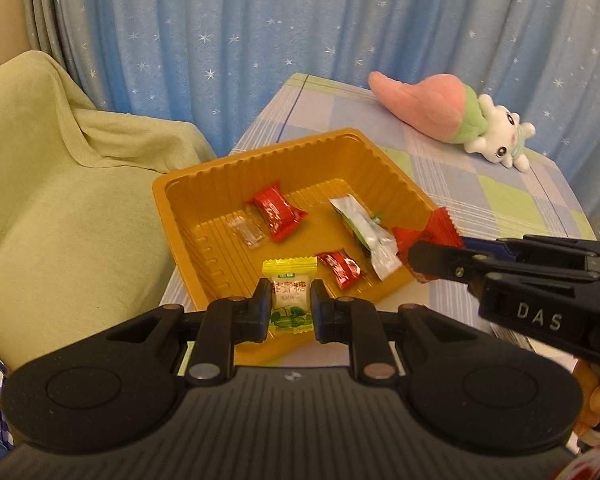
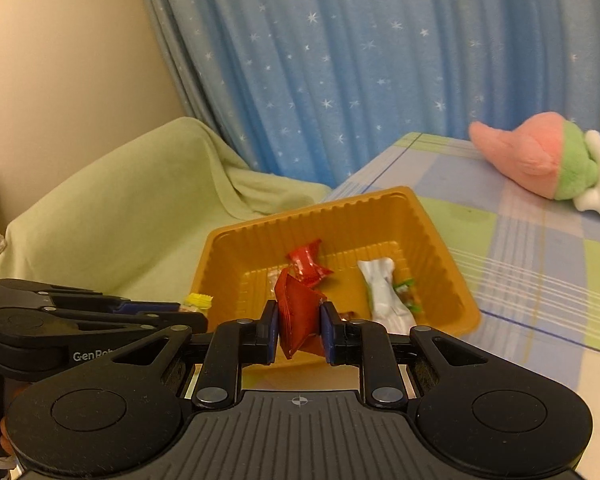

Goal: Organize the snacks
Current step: 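Lower both snacks into the tray and open both tools to release them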

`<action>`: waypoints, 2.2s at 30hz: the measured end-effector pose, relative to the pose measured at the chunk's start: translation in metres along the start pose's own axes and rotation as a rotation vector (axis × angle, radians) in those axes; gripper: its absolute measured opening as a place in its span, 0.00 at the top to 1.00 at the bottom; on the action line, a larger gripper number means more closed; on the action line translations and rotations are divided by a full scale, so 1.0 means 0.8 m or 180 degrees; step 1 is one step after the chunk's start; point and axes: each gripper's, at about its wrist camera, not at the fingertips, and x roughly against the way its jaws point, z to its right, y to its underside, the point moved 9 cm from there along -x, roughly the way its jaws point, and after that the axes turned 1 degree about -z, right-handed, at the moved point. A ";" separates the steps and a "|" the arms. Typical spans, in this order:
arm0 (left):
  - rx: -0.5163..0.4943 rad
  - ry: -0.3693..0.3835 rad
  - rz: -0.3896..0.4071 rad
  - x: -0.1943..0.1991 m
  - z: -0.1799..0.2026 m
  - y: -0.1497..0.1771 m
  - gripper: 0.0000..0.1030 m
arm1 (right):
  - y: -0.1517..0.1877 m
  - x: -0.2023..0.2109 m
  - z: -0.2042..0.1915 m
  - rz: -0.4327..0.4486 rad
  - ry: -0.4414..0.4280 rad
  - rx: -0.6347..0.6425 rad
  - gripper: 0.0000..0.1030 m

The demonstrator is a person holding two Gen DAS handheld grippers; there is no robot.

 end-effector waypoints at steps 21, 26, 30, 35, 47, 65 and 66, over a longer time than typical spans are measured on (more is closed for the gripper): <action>0.0024 0.0058 -0.0332 -0.094 -0.029 -0.024 0.82 | -0.005 -0.085 0.021 -0.0254 0.0164 -0.0150 0.78; -0.0011 0.0078 -0.0388 -0.109 -0.029 -0.025 0.82 | -0.004 -0.091 0.026 -0.0279 0.0214 -0.0193 0.78; -0.0010 0.0117 -0.0421 -0.114 -0.030 -0.025 0.79 | -0.004 -0.092 0.030 -0.0281 0.0249 -0.0226 0.78; -0.0038 0.0139 -0.0420 -0.107 -0.033 -0.023 0.76 | -0.005 -0.091 0.031 -0.0286 0.0259 -0.0276 0.78; -0.0092 0.0187 -0.0407 -0.092 -0.043 -0.019 0.75 | -0.004 -0.103 0.018 -0.0355 0.0230 -0.0288 0.78; -0.0114 0.0263 -0.0354 -0.072 -0.052 -0.015 0.68 | -0.026 -0.099 0.022 -0.0155 0.0285 -0.0595 0.72; -0.0120 0.0266 -0.0342 -0.070 -0.051 -0.015 0.68 | -0.024 -0.095 0.024 -0.0159 0.0304 -0.0609 0.67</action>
